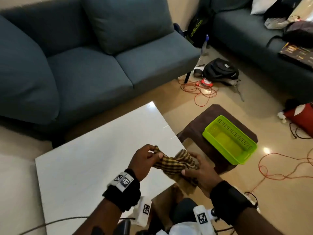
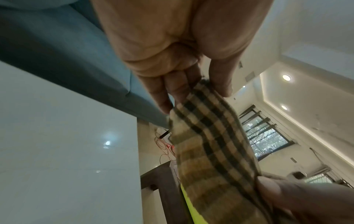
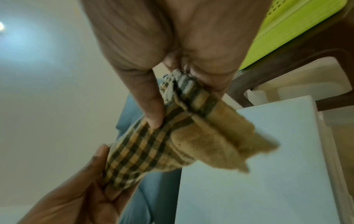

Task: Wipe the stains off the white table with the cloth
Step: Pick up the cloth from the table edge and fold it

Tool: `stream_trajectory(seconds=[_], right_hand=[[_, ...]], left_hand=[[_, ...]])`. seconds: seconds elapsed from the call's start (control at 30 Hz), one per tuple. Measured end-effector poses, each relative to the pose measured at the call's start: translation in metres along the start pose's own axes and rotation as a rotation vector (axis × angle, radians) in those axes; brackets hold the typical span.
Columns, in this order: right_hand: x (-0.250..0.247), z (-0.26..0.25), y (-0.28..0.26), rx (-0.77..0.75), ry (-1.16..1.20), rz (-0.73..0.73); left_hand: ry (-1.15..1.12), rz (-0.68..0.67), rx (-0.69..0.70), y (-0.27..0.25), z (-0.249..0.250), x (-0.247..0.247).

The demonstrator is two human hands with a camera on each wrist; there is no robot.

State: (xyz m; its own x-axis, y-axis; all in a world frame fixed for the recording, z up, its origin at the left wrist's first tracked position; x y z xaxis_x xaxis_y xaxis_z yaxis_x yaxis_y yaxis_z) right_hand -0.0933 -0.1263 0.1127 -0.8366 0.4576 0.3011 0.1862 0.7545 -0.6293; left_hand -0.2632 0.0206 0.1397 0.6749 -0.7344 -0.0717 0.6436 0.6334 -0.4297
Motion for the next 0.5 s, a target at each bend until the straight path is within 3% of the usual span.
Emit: stream_trajectory(seconds=[0.07, 0.23, 0.5], right_hand=[[-0.010, -0.004, -0.006, -0.015, 0.123, 0.082], [-0.033, -0.029, -0.021, -0.130, 0.318, 0.127], [-0.097, -0.085, -0.027, -0.277, -0.357, 0.169]], left_hand=[[0.052, 0.015, 0.008, -0.003, 0.011, 0.006], [0.147, -0.023, 0.061, 0.007, 0.048, 0.024], [0.826, -0.159, 0.144, 0.061, 0.085, 0.077]])
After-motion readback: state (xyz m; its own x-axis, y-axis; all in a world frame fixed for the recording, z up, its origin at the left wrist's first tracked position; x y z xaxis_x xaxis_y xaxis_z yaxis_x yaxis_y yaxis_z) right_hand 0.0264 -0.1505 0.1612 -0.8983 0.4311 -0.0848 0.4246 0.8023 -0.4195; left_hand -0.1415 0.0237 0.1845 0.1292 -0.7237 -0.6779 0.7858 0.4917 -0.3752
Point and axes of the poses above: each hand's wrist, its own y-axis towards the middle knuckle, its own x-axis out of the palm, z = x × y, the point moved 6 cm from there along y, towards the middle knuckle, and after that the axes turned 7 degrees about -z, right-handed, at the moved point
